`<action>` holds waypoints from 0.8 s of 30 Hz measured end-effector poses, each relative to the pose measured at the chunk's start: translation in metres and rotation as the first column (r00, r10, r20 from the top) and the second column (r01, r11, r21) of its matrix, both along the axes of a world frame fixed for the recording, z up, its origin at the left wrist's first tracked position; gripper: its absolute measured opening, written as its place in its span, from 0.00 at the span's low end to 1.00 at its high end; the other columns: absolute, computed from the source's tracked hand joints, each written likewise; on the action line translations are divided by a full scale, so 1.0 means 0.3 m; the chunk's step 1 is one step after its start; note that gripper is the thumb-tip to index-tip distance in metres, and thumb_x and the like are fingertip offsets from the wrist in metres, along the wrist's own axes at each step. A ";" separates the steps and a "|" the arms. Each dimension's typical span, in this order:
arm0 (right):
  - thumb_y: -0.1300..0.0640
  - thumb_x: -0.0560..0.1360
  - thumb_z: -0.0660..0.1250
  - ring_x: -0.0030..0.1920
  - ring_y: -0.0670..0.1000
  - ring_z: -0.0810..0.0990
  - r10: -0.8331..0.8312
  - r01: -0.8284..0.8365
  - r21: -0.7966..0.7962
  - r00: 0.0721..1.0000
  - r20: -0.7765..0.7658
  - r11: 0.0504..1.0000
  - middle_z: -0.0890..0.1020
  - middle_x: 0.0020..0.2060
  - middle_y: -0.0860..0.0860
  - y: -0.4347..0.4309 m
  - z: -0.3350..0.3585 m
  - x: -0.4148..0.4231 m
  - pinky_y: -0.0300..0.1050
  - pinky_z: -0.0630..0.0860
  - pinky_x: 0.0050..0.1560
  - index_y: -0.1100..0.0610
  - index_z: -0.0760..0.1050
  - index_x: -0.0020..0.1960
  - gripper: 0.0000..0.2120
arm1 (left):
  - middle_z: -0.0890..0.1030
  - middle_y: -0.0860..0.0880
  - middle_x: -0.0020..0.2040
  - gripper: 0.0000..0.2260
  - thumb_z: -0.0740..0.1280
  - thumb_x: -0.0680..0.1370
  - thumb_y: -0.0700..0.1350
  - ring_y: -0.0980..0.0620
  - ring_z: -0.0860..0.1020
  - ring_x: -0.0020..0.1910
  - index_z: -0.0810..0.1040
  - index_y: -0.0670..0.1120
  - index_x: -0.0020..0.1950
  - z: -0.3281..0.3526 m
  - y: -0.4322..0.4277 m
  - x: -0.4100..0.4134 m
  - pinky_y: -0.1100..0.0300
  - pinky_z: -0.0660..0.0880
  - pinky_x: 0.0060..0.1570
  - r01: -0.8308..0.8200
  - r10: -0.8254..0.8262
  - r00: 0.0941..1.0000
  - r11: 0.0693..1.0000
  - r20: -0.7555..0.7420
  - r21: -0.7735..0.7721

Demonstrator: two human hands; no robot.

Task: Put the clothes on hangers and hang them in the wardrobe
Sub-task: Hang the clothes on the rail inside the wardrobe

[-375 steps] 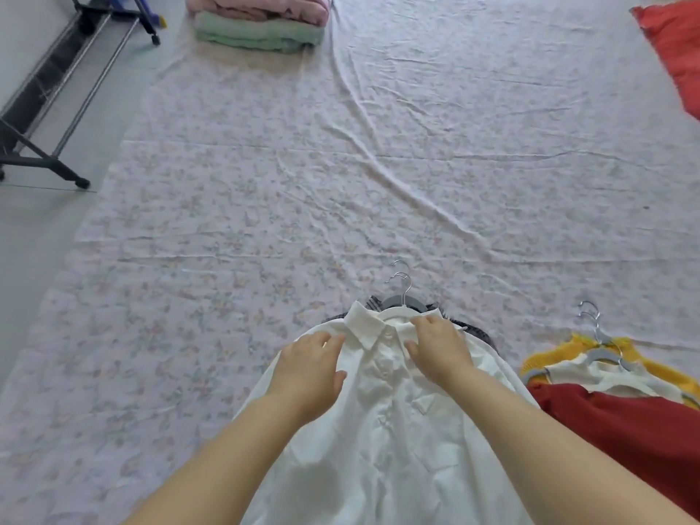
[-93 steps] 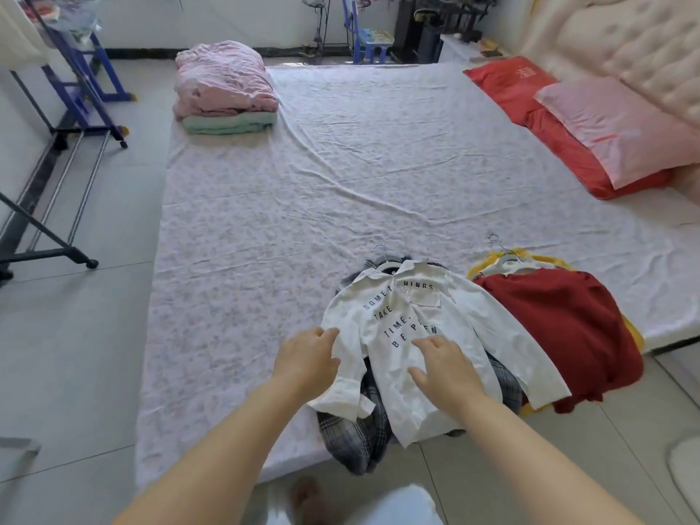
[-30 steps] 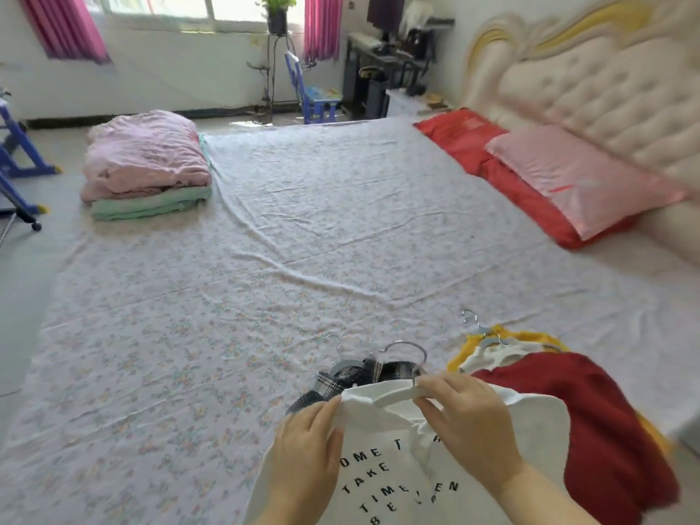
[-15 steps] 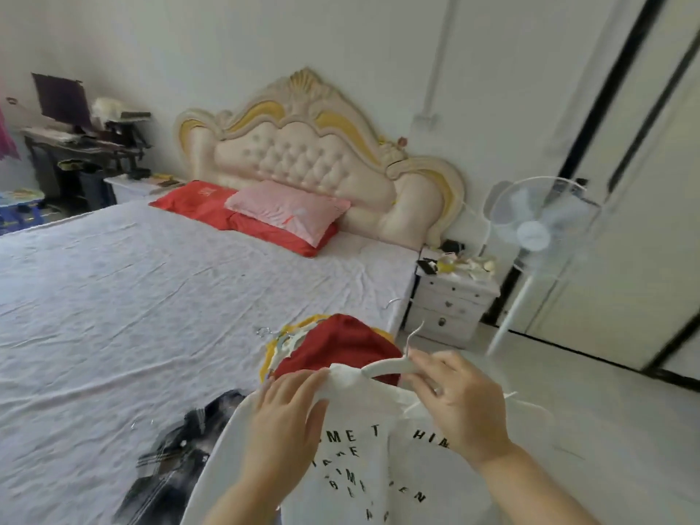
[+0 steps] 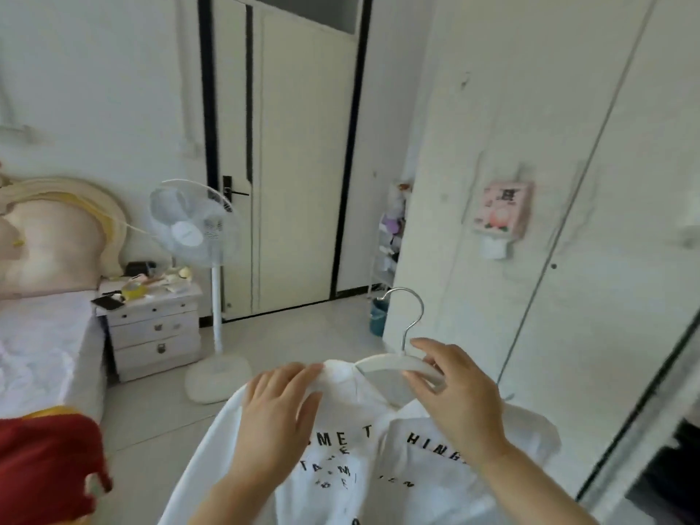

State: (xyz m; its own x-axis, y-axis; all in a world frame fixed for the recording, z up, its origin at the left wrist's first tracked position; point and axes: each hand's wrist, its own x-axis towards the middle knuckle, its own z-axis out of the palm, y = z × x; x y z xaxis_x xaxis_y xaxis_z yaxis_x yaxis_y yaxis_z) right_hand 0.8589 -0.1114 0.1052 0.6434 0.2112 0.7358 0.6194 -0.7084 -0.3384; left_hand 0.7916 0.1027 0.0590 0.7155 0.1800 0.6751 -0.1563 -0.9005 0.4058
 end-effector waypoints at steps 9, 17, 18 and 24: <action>0.54 0.61 0.79 0.35 0.44 0.78 -0.490 0.489 0.024 0.872 0.018 0.872 0.78 0.36 0.43 -0.676 0.090 -0.131 0.37 0.72 0.31 0.51 0.78 0.54 0.23 | 0.81 0.49 0.51 0.18 0.59 0.73 0.49 0.43 0.79 0.48 0.80 0.46 0.57 0.080 -0.664 0.232 0.51 0.74 0.48 0.497 -0.499 0.863 0.867 -0.074 -0.045; 0.53 0.67 0.74 0.38 0.40 0.72 -0.816 0.816 -0.010 0.578 -0.006 0.578 0.76 0.38 0.40 -1.094 0.169 -0.360 0.31 0.67 0.31 0.46 0.76 0.56 0.18 | 0.79 0.49 0.54 0.17 0.63 0.74 0.46 0.47 0.78 0.52 0.77 0.47 0.62 0.158 -1.191 0.309 0.51 0.74 0.54 0.828 -0.826 0.561 0.560 -0.043 0.035; 0.51 0.68 0.73 0.37 0.40 0.72 -0.842 0.842 -0.025 0.539 -0.009 0.539 0.75 0.38 0.40 -1.140 0.176 -0.387 0.30 0.65 0.31 0.45 0.75 0.56 0.17 | 0.78 0.50 0.56 0.16 0.63 0.76 0.46 0.48 0.77 0.54 0.75 0.48 0.64 0.159 -1.256 0.312 0.52 0.72 0.56 0.849 -0.848 0.527 0.525 -0.048 0.053; 0.46 0.73 0.67 0.41 0.39 0.71 -0.914 0.907 -0.110 0.402 -0.054 0.406 0.73 0.47 0.37 -1.419 0.205 -0.500 0.36 0.68 0.37 0.36 0.70 0.59 0.16 | 0.73 0.55 0.63 0.18 0.63 0.78 0.48 0.54 0.70 0.62 0.70 0.52 0.68 0.160 -1.615 0.296 0.62 0.62 0.63 0.935 -0.932 0.355 0.354 -0.068 0.029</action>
State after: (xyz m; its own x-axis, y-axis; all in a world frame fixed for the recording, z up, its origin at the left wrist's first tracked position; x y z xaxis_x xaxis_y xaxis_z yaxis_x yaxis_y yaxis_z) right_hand 0.7089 -0.5373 0.1666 0.5410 -0.5058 0.6720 -0.4349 -0.8521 -0.2912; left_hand 0.8804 -0.3818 0.1069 0.4207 -0.6527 0.6301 -0.8984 -0.2031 0.3895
